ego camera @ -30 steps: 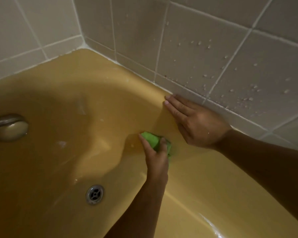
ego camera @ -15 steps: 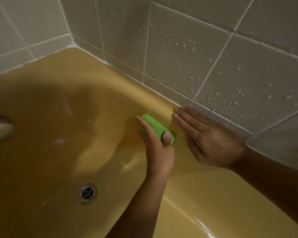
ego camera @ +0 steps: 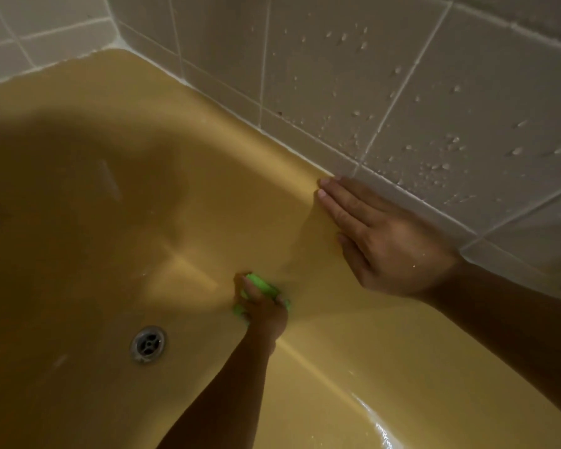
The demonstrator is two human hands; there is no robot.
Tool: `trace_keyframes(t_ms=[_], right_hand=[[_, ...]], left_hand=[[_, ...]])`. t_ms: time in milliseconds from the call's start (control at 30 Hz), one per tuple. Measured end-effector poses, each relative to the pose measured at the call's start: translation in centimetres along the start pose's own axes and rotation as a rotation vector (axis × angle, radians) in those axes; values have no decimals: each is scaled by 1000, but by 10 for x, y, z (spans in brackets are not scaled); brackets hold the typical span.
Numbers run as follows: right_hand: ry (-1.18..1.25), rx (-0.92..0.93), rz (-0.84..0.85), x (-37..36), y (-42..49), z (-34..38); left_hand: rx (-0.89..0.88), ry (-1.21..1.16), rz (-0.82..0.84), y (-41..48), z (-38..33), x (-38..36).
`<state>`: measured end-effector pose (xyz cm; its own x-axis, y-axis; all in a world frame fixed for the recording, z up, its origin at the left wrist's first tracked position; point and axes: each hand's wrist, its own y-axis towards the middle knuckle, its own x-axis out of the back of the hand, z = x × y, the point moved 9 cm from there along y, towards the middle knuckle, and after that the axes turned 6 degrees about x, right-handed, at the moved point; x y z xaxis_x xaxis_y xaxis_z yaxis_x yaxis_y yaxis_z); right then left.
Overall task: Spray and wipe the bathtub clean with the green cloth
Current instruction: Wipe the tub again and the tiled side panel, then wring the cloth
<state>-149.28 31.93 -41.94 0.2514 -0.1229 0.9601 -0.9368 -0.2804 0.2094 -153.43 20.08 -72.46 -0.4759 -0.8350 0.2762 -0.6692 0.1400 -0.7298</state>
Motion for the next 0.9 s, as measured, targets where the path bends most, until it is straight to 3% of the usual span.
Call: trace_keyframes(t_ms=[200, 367, 533, 667, 900], right_hand=[[0, 2, 15, 4, -11, 2], [-11, -5, 58, 14, -52, -1], [53, -30, 14, 18, -59, -3], [57, -22, 28, 16, -59, -2], [41, -16, 27, 16, -58, -2]], left_hand=[[-124, -465, 148, -58, -42, -8], [-371, -532, 192, -128, -124, 3], [-626, -300, 85, -158, -155, 13], [-561, -160, 53, -129, -115, -5], [-203, -54, 101, -72, -26, -29]])
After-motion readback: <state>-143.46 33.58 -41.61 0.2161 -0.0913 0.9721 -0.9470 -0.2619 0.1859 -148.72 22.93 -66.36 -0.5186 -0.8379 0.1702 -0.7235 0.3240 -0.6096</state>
